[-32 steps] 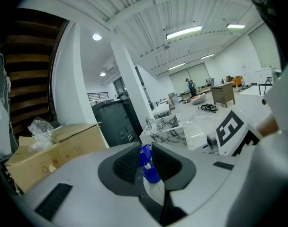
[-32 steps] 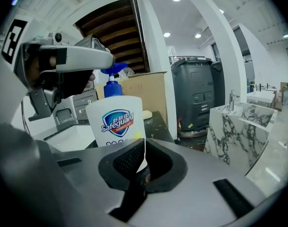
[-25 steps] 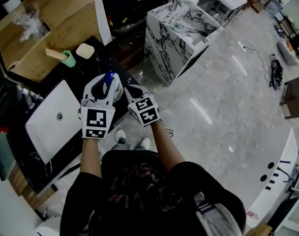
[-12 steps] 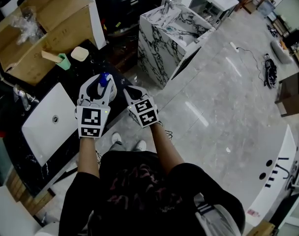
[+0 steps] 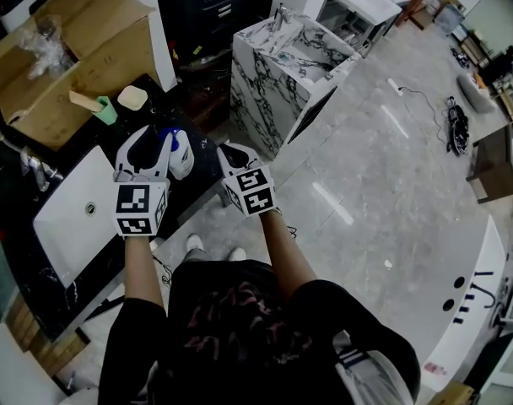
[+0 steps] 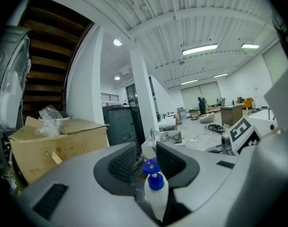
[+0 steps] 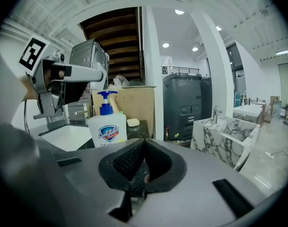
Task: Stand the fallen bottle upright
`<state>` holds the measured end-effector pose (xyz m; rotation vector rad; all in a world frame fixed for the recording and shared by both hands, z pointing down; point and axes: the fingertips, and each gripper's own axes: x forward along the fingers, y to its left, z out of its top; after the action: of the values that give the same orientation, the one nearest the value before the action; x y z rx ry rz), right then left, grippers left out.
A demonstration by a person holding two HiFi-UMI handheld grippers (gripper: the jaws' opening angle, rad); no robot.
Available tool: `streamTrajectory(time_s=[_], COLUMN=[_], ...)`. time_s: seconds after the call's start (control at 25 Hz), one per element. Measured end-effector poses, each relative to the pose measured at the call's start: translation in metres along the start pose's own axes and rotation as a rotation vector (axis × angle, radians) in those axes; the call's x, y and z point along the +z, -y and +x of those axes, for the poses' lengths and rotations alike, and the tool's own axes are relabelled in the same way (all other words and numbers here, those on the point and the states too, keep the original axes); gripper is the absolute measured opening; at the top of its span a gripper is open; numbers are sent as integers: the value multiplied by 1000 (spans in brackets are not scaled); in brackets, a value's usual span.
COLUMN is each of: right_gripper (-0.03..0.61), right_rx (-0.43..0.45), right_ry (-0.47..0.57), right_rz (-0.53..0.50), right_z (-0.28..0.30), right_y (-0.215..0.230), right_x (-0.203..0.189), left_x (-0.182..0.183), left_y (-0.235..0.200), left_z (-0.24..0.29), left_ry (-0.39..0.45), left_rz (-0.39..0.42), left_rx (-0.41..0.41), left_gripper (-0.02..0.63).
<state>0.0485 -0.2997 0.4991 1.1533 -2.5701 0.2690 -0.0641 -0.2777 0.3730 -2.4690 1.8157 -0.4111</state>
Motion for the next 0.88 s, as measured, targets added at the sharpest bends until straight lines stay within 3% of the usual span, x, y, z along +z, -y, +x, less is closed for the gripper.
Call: streamTrajectory(time_s=[0.24,0.44,0.88], right_gripper=[12,12,12], right_rx=[-29,-53,-135], right_ry=[97,156,197], right_rz=[-15,-63,-67], right_z=[-18,-32,-58], right_y=[10,14,40], right_x=[33,59,76], left_x=[-6,-24,-46], left_y=[-34,-48,-57], left_z=[-23,-37,-46], left_ry=[19,9,-17], left_rz=[-69,-118,-171], left_rx=[113,166,194], left_gripper=[62,32,15])
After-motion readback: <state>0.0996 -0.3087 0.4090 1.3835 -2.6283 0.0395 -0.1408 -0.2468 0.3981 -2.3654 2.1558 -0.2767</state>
